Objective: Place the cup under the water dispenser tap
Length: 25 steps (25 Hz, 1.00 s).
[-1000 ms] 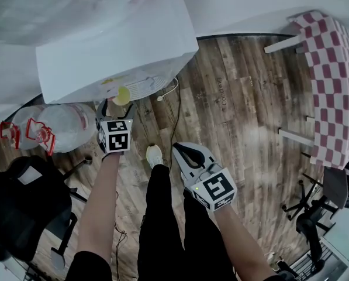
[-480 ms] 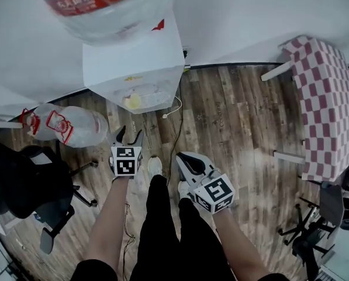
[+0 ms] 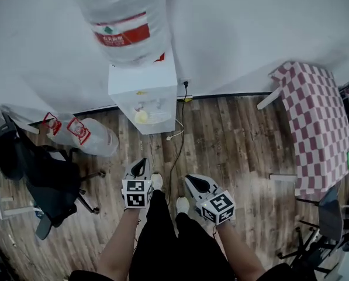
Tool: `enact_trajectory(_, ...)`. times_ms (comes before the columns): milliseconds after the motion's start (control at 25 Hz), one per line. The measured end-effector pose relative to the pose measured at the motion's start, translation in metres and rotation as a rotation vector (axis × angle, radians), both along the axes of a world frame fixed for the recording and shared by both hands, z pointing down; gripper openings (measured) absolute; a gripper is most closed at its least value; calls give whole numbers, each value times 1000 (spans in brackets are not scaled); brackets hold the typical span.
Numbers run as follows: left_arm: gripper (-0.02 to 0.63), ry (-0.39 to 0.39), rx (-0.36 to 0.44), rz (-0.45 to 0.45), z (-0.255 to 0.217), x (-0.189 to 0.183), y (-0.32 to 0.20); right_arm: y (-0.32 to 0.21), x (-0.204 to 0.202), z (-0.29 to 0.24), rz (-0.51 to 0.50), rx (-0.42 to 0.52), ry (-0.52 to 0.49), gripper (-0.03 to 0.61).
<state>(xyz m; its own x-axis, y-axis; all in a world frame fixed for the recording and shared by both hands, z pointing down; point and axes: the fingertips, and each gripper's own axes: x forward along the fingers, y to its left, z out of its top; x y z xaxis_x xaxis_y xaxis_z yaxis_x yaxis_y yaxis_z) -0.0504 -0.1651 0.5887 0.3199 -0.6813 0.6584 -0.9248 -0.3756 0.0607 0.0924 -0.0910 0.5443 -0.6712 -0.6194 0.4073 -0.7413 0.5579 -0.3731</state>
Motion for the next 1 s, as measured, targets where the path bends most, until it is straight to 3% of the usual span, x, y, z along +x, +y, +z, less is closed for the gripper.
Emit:
enact_trajectory(360, 15, 41, 17, -7, -58, 13, 113, 50, 11, -51, -94, 103, -32, 21)
enact_trajectory(680, 15, 46, 123, 9, -106, 6, 135, 69, 13, -81, -74, 169, -63, 21)
enact_trajectory(1000, 14, 54, 214, 13, -139, -31, 141, 90, -7, -92, -15, 177, -52, 21)
